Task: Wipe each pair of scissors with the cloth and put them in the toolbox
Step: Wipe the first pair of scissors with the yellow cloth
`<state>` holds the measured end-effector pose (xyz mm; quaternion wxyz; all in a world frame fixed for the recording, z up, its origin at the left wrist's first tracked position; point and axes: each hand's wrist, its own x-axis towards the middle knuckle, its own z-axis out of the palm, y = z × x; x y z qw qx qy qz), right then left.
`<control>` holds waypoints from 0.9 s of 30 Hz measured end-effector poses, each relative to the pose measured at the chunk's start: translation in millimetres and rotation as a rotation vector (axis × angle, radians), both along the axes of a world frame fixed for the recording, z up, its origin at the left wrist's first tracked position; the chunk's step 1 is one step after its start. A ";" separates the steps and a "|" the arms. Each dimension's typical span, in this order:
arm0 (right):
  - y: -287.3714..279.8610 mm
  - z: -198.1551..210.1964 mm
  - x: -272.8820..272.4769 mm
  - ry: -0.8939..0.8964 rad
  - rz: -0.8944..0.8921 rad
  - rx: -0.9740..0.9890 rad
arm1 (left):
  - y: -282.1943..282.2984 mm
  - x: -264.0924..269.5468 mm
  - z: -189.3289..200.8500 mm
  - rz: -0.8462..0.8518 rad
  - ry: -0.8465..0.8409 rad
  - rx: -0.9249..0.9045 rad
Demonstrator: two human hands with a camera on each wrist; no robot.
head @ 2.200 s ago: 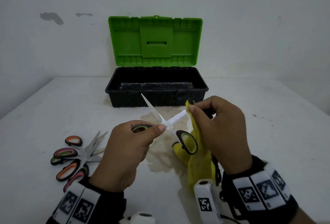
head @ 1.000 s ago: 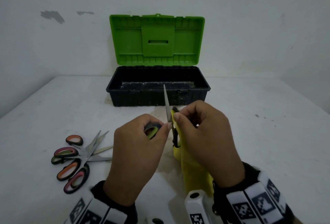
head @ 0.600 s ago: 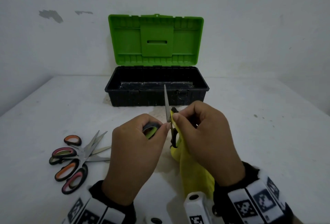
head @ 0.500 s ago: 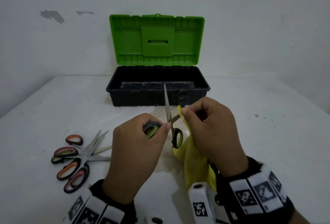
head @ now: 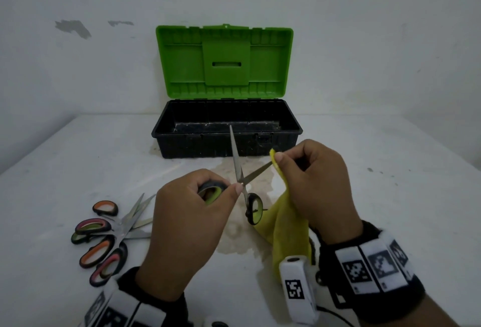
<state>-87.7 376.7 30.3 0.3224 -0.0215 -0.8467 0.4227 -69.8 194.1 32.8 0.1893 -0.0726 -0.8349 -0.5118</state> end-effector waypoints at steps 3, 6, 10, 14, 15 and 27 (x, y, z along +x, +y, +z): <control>11.7 0.3 -7.1 -0.033 -0.032 -0.016 | -0.5 -1.2 -0.1 -0.004 -0.057 0.054; 20.7 1.6 -7.0 -0.020 -0.058 -0.070 | -2.2 -1.7 3.0 -0.044 -0.133 0.184; 18.1 10.2 9.2 0.081 0.073 -0.050 | -8.8 -4.2 3.8 -0.177 -0.418 0.466; 8.5 16.5 22.0 0.185 0.171 0.014 | -12.9 -8.3 6.0 -0.279 -0.556 0.576; 8.8 17.7 22.9 0.204 0.150 0.005 | -12.8 -8.4 6.3 -0.291 -0.561 0.583; 3.8 19.7 23.7 0.125 0.344 -0.085 | -5.6 -10.1 4.2 -0.359 -0.714 0.743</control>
